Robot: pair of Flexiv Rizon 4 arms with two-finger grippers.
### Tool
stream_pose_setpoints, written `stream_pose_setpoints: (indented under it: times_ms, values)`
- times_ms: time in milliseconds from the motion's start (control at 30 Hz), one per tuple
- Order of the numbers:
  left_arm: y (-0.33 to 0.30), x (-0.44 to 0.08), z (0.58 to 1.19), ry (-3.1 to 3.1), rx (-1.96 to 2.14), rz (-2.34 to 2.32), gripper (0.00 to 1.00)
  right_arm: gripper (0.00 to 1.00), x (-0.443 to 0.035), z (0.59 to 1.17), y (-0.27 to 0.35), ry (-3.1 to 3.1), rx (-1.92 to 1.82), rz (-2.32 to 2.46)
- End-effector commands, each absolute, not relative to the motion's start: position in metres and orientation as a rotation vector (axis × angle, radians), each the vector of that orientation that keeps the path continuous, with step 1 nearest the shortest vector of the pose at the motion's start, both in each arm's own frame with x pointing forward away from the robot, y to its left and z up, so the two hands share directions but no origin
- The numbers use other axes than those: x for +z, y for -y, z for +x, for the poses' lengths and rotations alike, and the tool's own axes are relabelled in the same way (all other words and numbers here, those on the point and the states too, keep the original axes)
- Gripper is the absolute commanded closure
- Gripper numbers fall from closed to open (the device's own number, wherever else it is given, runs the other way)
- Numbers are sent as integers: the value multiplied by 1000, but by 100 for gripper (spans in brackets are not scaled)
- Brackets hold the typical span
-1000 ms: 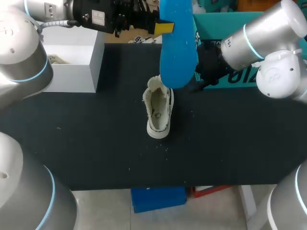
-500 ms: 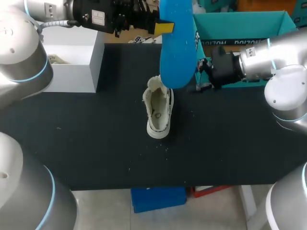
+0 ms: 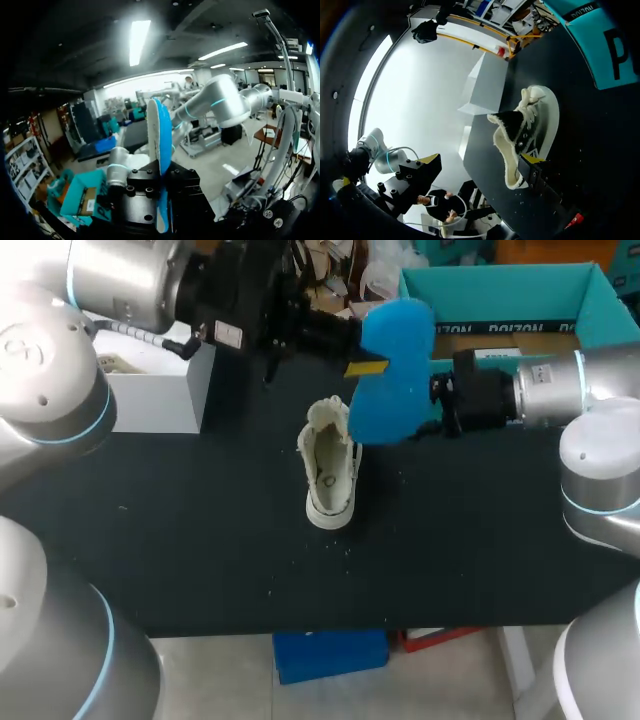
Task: Take the shoe out of the shoebox, open the shoe tongue, remove and reinsert the insole, then place the shoe into the shoebox
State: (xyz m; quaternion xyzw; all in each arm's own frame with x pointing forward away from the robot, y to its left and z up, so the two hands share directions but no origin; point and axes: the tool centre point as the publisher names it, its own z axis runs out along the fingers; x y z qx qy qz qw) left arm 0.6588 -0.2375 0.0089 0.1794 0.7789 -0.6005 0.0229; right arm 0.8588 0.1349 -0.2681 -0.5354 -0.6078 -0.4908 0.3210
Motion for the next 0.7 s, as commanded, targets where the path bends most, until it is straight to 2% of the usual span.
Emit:
stream_pose_setpoints:
  times_ms: [33,700]
  values:
    - [234,-16,643,-2240,-1699,618,100,0,-269,860,-136,1595,-1291,-1406]
    - [235,-22,644,-2286,-1711,609,100,0,-269,860,-136,1595,-1291,-1406]
